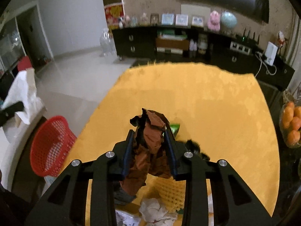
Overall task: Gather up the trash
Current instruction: 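Grasp the brown paper with the right tool while the left tool holds the tissue, then carry the tissue and brown paper over the red wastebasket with both tools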
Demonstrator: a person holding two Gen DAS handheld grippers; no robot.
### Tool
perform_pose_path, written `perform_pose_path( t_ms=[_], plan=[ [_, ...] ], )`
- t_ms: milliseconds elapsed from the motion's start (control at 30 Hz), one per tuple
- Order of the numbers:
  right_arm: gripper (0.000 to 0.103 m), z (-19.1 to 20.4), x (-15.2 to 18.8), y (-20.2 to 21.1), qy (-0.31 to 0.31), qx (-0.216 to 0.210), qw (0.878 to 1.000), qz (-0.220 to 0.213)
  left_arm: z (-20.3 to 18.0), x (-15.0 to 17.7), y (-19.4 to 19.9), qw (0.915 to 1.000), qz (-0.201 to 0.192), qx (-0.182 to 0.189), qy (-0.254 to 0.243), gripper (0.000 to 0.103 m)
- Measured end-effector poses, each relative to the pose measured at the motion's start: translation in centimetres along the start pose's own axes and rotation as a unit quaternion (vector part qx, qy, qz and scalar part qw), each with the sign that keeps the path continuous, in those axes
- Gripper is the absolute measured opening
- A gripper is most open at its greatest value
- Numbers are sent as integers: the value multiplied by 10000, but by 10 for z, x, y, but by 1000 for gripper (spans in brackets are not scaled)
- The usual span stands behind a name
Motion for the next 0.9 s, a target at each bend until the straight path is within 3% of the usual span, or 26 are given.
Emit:
perform_pose_path(
  t_ms=[400,900],
  plan=[
    [32,19,-43,34,15,-86,9980,-625,21,-24,30,9982,-395,-411,189,9],
    [32,153,-104,29,681,-1394,9838,-902,101,-19,54,9857,-422,-1573,431,10]
  ],
)
Point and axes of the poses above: each gripper's, at about its wrist camera, not at the fingertips, and y roughly against the way its jaws point, z to its left, x to its underside, the point moved 9 cm from there along -y, roughly the way its jaws point, and after that the axes turned 13 degrees about -z, right-handed, at the moved point
